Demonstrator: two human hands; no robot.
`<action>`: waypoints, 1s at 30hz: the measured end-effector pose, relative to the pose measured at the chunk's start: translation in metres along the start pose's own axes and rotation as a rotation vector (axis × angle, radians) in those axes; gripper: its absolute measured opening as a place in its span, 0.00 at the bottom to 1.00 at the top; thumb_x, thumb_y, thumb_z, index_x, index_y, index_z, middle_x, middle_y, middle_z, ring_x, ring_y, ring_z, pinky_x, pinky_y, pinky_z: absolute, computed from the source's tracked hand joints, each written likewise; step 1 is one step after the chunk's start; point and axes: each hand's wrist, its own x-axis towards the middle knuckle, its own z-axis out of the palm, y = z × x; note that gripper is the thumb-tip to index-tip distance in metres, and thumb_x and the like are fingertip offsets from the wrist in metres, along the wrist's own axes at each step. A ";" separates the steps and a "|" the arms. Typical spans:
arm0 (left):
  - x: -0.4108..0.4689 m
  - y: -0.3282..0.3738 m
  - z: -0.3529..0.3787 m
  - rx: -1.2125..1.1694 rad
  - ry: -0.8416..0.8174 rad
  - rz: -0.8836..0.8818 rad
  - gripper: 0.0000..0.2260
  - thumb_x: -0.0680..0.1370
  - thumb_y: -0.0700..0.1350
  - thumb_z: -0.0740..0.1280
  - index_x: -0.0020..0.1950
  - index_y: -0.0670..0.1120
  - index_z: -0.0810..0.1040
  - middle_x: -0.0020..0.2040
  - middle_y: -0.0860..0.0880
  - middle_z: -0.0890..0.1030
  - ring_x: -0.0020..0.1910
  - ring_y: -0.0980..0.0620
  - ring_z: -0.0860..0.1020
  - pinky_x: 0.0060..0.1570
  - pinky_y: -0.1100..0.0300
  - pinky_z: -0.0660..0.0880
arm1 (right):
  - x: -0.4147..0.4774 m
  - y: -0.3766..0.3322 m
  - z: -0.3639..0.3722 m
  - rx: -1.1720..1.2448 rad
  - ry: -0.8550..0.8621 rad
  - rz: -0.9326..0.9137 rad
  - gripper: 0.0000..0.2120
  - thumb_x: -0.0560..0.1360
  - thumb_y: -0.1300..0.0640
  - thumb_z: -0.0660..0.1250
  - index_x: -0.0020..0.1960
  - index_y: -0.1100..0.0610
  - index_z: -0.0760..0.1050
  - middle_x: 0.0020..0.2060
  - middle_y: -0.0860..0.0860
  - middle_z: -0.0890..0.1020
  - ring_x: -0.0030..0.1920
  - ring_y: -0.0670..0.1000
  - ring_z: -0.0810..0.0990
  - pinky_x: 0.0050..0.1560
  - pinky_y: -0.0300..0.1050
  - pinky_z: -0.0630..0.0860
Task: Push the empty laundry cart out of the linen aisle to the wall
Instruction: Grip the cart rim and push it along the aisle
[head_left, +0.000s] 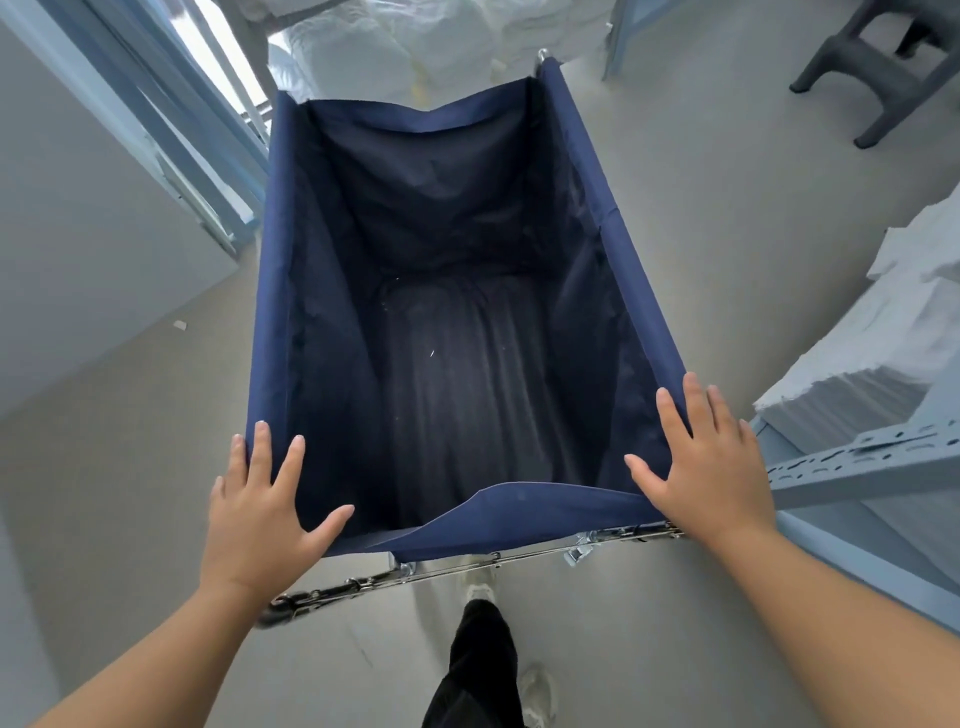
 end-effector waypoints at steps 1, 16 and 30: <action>0.000 -0.001 0.001 -0.002 0.000 -0.007 0.42 0.70 0.72 0.58 0.74 0.44 0.67 0.78 0.36 0.60 0.76 0.31 0.56 0.60 0.33 0.70 | 0.002 -0.001 0.000 -0.003 -0.003 -0.004 0.39 0.73 0.38 0.67 0.76 0.58 0.63 0.78 0.61 0.61 0.75 0.66 0.63 0.65 0.68 0.69; 0.008 -0.002 -0.002 -0.045 -0.041 -0.106 0.43 0.72 0.75 0.50 0.73 0.44 0.68 0.78 0.37 0.60 0.77 0.33 0.56 0.59 0.35 0.72 | 0.054 -0.008 -0.008 -0.019 -0.048 -0.082 0.38 0.74 0.35 0.56 0.76 0.57 0.64 0.78 0.61 0.62 0.75 0.66 0.65 0.65 0.67 0.71; 0.018 0.000 -0.005 -0.089 -0.058 -0.237 0.45 0.72 0.76 0.47 0.72 0.43 0.71 0.78 0.37 0.60 0.77 0.33 0.58 0.59 0.34 0.72 | 0.122 -0.022 -0.015 0.010 -0.080 -0.209 0.37 0.74 0.35 0.54 0.75 0.58 0.68 0.78 0.60 0.63 0.73 0.66 0.68 0.62 0.66 0.73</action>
